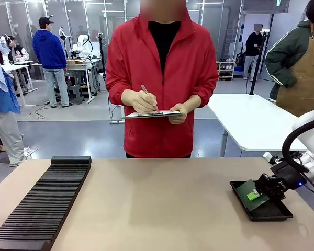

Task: Inspect the PCB.
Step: Place the Blank PCB in the ESD tray.

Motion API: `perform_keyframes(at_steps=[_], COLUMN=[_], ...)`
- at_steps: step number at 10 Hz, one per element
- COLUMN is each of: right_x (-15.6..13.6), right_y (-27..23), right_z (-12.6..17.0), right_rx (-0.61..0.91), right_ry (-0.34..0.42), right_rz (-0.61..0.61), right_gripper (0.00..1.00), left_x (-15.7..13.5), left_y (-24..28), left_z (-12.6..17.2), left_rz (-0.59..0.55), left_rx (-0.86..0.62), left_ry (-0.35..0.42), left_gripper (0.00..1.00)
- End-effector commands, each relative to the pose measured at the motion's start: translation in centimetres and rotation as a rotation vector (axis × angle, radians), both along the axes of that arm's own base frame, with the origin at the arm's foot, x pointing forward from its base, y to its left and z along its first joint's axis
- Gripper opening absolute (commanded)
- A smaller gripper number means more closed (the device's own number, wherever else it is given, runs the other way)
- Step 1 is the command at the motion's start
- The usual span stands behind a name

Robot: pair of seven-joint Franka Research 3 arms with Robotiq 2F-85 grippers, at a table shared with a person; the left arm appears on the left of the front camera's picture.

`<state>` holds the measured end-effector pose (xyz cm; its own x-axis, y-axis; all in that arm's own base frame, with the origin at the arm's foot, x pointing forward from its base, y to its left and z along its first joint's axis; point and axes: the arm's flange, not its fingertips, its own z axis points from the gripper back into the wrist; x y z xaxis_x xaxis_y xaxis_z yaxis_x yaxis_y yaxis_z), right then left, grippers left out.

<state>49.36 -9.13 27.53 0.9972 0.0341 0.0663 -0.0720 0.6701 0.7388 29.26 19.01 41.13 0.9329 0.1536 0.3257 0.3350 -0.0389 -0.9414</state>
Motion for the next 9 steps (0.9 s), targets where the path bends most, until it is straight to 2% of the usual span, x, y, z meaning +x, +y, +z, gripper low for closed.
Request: perform_keyframes(at_steps=[1, 2, 4, 6, 7, 8, 9], right_x=[-0.1, -0.4, -1.0, -1.9, -2.3, -2.7, -2.9], right_y=[1.0, 1.4, 1.6, 1.6, 1.7, 1.7, 1.6], right_z=[0.9, 1.2, 2.1, 3.9, 4.6, 5.4, 6.1], right_rx=[-0.084, -0.114, -0.145, -0.18, -0.2, -0.214, -0.226], right_ry=[0.011, 0.001, -0.005, -0.013, -0.02, -0.026, -0.035], right_rz=[-0.026, -0.028, -0.032, -0.056, -0.07, -0.086, -0.101], right_gripper=[0.62, 0.79, 1.0, 1.0, 0.95, 1.0, 1.0], left_x=[-0.1, -0.1, -0.1, -0.1, -0.1, -0.1, -0.1], left_y=[0.1, 0.1, 0.1, 0.1, 0.1, 0.1, 0.1], left_z=[0.0, 0.0, 0.0, 0.0, 0.0, 0.0, 0.0], left_rz=[-0.001, -0.001, -0.001, -0.001, -0.001, -0.001, -0.001], left_rx=[0.005, 0.005, 0.005, 0.005, 0.005, 0.005, 0.005], left_ry=[0.0, 0.0, 0.0, 0.0, 0.0, 0.0, 0.0], left_gripper=[1.0, 1.0, 1.0, 1.0, 1.0, 1.0, 1.0])
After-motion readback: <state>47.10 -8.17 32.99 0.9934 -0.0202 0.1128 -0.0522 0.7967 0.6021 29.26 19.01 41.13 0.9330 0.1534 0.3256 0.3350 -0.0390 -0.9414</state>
